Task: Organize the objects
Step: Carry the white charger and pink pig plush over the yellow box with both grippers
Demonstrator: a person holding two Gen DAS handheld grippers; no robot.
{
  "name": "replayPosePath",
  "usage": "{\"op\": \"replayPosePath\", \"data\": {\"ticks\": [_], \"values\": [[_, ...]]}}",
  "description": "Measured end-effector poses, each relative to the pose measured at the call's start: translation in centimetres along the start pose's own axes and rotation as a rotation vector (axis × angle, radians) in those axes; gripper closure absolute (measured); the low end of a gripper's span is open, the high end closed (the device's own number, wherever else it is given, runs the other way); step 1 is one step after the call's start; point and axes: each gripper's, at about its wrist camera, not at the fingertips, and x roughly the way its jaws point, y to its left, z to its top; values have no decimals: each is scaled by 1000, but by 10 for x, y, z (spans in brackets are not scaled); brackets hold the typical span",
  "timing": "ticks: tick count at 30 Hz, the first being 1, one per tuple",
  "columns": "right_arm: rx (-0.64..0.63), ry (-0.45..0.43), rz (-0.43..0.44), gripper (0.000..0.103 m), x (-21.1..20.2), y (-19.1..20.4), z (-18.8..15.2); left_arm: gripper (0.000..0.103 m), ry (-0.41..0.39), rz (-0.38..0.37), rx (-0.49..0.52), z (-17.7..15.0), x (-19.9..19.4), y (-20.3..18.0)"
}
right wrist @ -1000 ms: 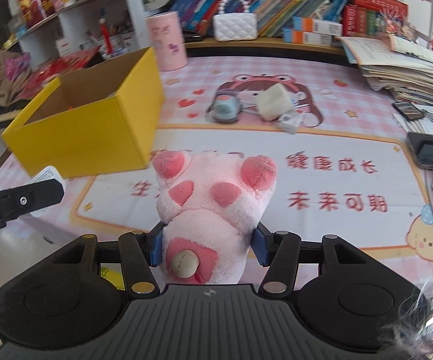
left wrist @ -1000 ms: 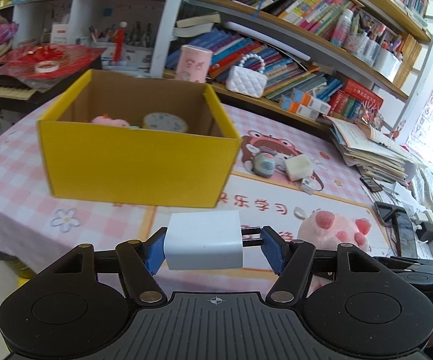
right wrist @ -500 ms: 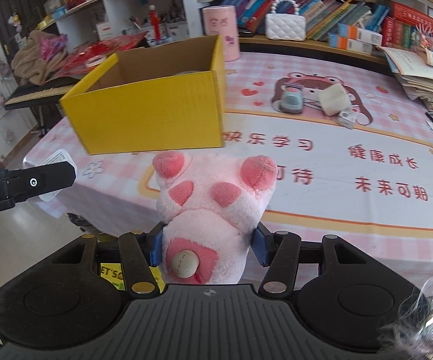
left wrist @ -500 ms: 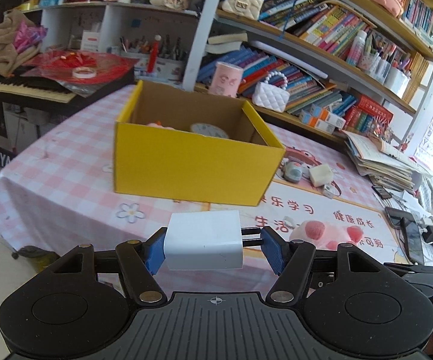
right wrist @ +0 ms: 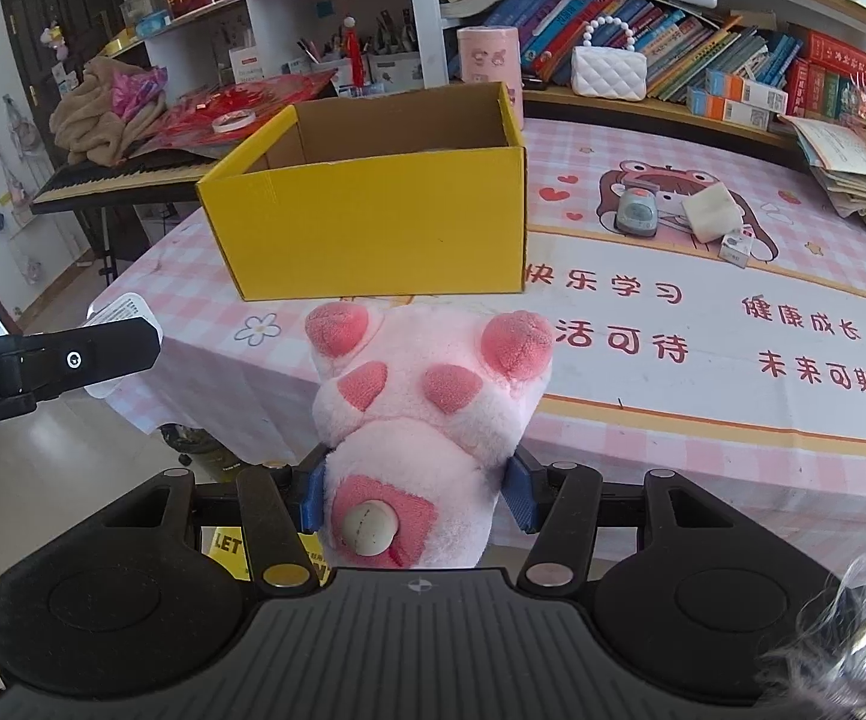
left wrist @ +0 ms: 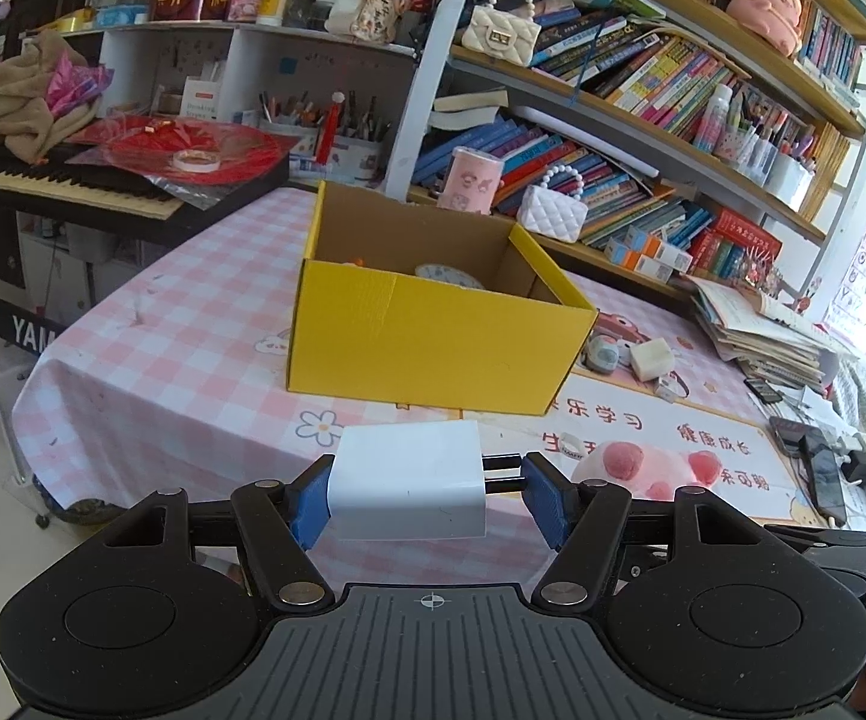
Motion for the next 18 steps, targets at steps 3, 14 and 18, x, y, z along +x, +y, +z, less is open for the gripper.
{"op": "replayPosePath", "data": {"ticks": [3, 14, 18], "values": [[-14, -7, -1, 50, -2, 5, 2, 38, -9, -4, -4, 2, -1, 2], [-77, -61, 16, 51, 3, 5, 27, 38, -60, -4, 4, 25, 12, -2], [-86, -130, 16, 51, 8, -5, 58, 38, -105, 16, 10, 49, 25, -7]]}}
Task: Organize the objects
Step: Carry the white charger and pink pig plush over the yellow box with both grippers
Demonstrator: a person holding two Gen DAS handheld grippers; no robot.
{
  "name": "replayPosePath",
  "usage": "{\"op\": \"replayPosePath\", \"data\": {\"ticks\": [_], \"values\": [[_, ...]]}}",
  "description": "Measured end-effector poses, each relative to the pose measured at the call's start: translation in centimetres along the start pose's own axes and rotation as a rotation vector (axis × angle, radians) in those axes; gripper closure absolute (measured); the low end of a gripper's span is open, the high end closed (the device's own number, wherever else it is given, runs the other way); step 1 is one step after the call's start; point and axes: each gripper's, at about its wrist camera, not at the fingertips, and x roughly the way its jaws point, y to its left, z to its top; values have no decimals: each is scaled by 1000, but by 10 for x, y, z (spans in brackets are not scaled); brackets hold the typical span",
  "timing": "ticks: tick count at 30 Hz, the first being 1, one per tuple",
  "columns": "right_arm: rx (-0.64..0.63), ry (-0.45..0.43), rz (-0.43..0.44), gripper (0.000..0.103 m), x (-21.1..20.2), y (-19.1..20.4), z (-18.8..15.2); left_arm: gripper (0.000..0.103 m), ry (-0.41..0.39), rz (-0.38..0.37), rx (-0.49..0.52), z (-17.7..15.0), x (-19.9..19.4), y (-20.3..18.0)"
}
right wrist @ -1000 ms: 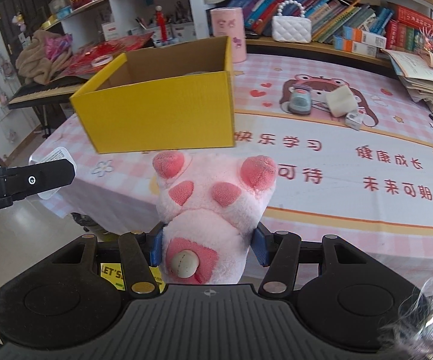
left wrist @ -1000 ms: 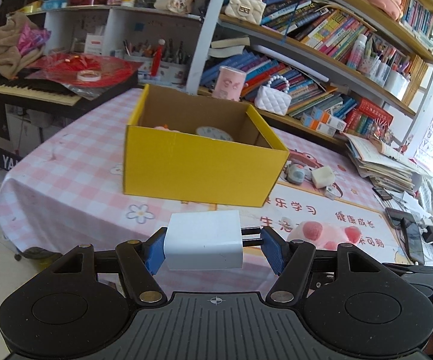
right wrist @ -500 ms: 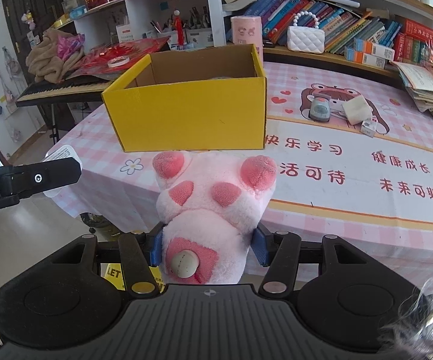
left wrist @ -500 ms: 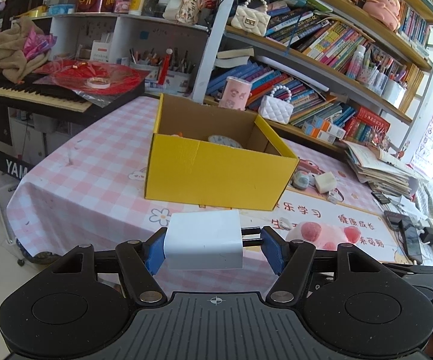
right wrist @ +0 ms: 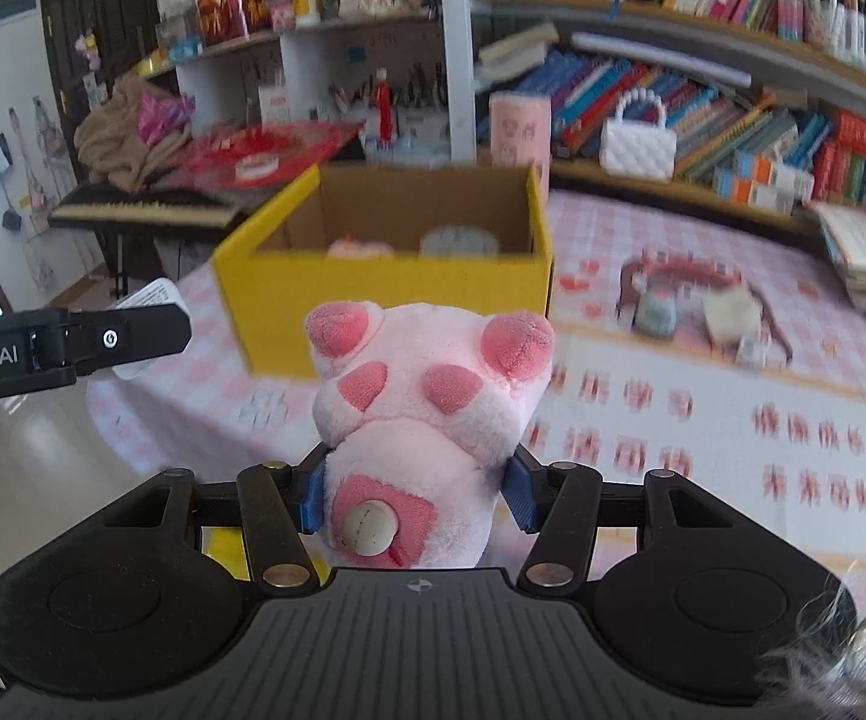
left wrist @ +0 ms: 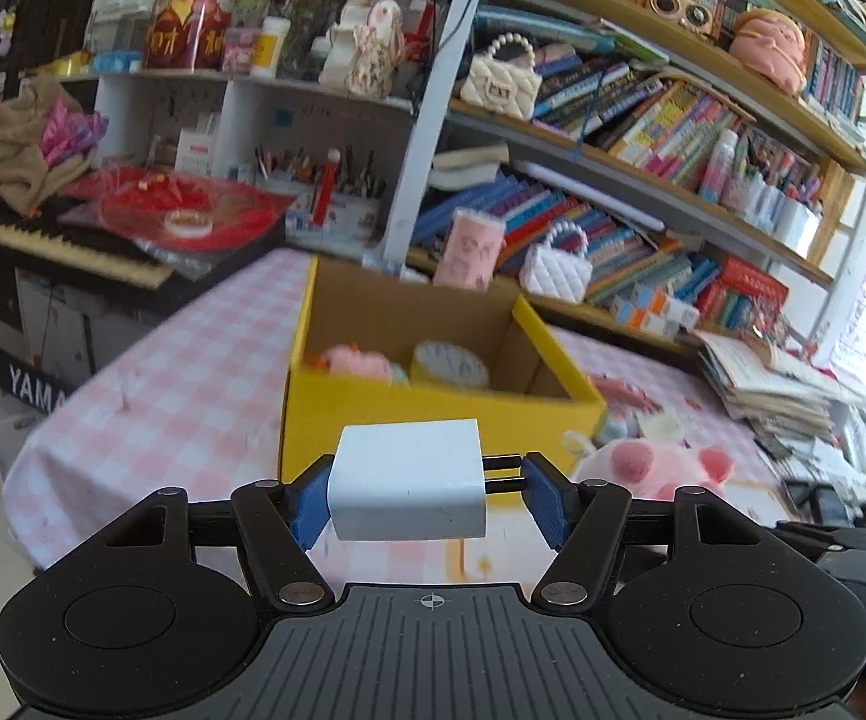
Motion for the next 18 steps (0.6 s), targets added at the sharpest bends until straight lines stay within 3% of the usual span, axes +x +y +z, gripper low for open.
{"op": "replayPosePath", "data": {"ticks": [8, 13, 18], "values": [[-13, -124, -19, 51, 40, -34, 78, 38, -87, 51, 45, 49, 51, -16], [-37, -162, -23, 50, 71, -45, 115, 38, -58, 122, 76, 60, 103, -29], [-97, -115, 20, 50, 106, -45, 134, 38, 8, 166, 145, 54, 142, -40]]}}
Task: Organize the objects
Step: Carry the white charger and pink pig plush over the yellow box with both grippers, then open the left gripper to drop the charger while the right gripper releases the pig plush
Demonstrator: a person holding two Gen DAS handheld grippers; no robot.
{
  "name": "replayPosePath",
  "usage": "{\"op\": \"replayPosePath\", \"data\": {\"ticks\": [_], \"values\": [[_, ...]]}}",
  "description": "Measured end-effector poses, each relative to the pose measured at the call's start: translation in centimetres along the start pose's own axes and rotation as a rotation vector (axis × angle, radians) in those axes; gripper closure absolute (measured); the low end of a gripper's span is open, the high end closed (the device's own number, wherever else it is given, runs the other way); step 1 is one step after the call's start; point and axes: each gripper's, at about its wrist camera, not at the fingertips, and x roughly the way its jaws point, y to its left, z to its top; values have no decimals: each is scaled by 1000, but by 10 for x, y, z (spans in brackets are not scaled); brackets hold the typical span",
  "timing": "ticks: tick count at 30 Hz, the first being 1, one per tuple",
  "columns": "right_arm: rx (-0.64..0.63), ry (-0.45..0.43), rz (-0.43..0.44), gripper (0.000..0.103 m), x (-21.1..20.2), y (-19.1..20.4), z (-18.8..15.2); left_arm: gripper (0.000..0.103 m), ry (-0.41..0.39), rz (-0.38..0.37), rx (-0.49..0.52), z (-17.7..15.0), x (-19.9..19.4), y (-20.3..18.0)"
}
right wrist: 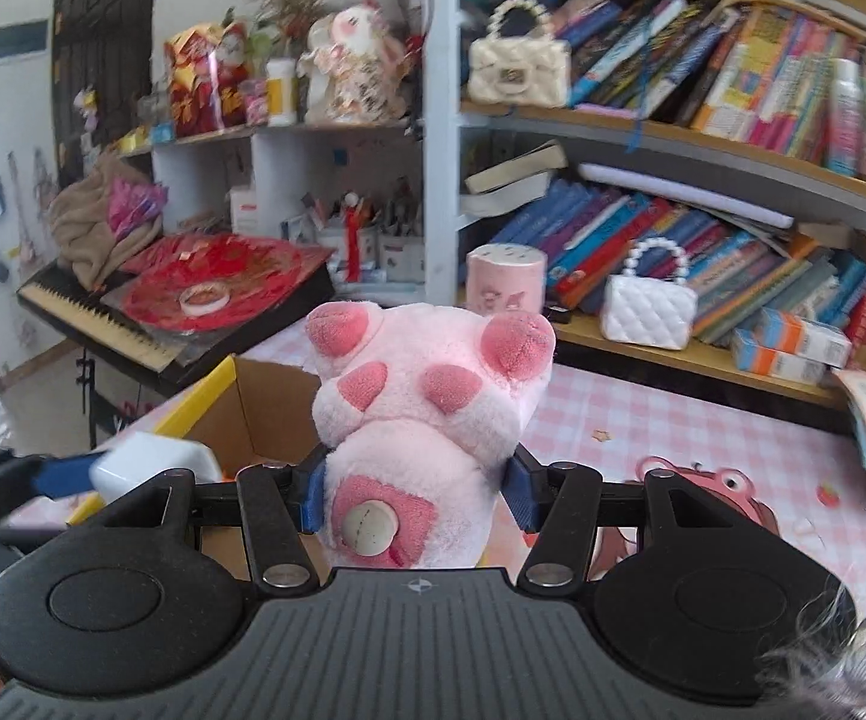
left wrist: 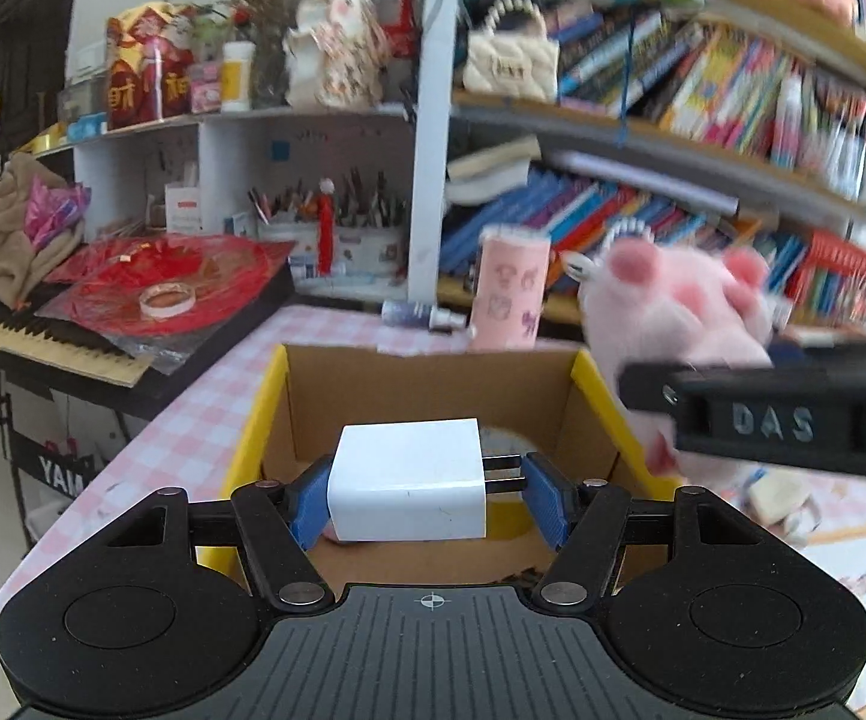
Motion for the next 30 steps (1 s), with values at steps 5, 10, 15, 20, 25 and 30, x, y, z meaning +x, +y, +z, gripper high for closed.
{"op": "replayPosePath", "data": {"ticks": [5, 10, 15, 20, 25, 30], "values": [[-57, 73, 51, 50, 34, 4, -4, 38, 66, 32, 22, -10, 22, -8], [-96, 144, 82, 50, 57, 7, -15, 38, 110, 37, 20, -17, 35, -11], [-124, 197, 113, 50, 70, 8, -22, 38, 138, 39, 3, -21, 43, -9], [-101, 234, 132, 50, 81, 6, -25, 38, 134, 42, 22, -20, 44, -11], [-88, 244, 145, 50, 87, 6, -20, 32, 91, 45, 34, -20, 32, -9], [-75, 253, 165, 50, 87, 7, -19, 26, 40, 51, 50, -23, 5, -4]]}}
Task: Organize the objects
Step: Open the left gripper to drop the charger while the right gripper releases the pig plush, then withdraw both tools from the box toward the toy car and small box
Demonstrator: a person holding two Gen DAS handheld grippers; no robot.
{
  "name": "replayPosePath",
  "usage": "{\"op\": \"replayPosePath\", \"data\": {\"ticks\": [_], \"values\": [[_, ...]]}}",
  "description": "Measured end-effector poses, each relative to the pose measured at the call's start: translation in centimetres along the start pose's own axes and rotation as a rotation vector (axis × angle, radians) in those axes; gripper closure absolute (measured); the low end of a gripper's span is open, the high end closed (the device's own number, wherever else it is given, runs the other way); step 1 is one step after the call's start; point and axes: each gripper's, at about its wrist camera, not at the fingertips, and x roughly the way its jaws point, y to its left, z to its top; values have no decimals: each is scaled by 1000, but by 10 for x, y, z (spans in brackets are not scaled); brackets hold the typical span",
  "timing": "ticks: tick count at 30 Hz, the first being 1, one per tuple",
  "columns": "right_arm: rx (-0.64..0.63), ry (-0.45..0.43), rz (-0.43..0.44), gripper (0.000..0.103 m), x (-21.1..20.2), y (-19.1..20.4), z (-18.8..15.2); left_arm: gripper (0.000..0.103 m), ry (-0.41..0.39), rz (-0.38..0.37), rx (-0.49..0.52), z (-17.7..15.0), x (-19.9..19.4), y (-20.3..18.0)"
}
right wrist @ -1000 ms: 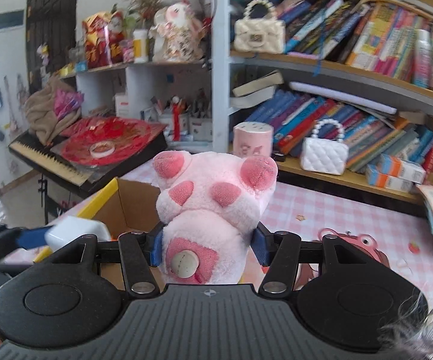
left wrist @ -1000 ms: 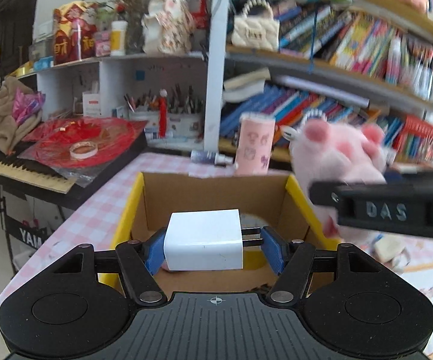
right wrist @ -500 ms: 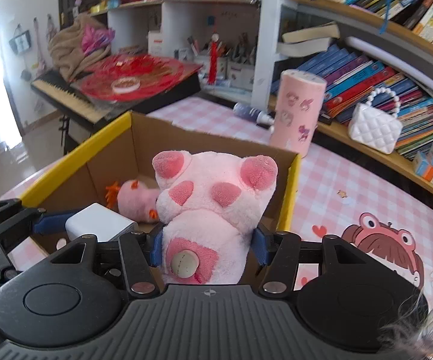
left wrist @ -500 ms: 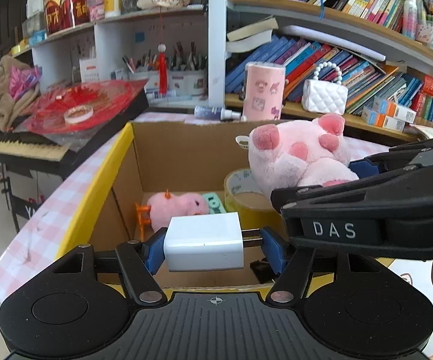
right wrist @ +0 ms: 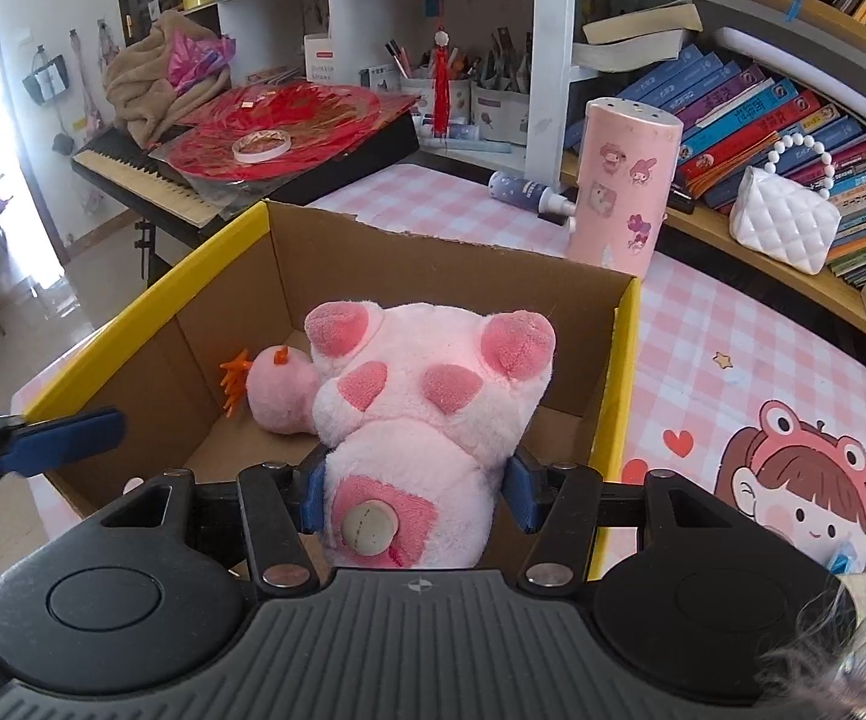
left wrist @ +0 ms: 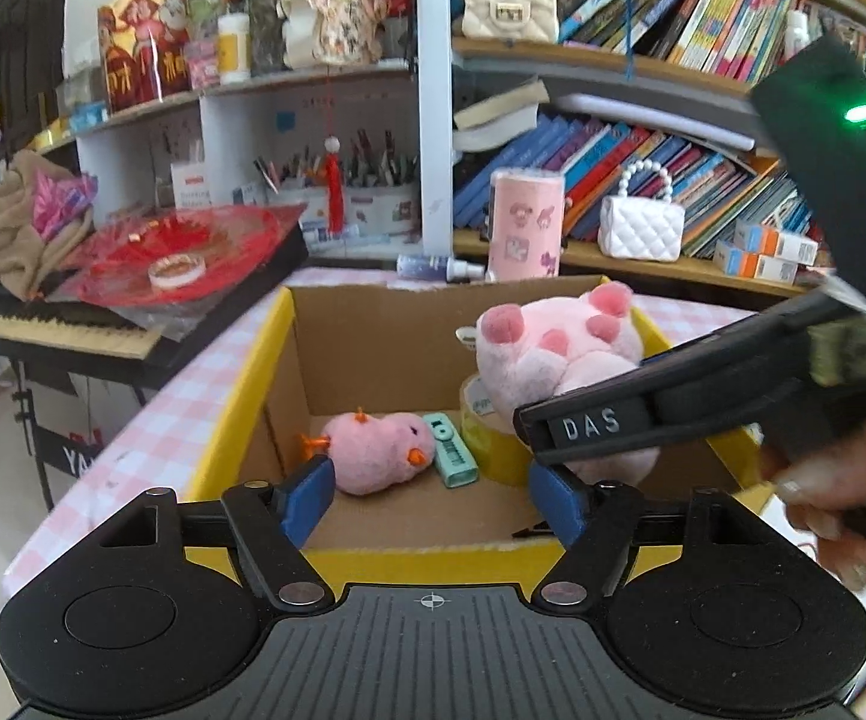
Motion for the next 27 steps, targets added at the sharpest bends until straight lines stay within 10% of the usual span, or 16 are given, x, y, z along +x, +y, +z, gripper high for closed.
{"op": "replayPosePath", "data": {"ticks": [13, 27], "values": [[-56, 89, 2, 44, 7, 18, -6, 19, -102, 37, -135, -22, -64, 49], [-10, -96, -39, 28, -76, 40, -35, 15, -122, 13, -147, -26, -92, 61]]}}
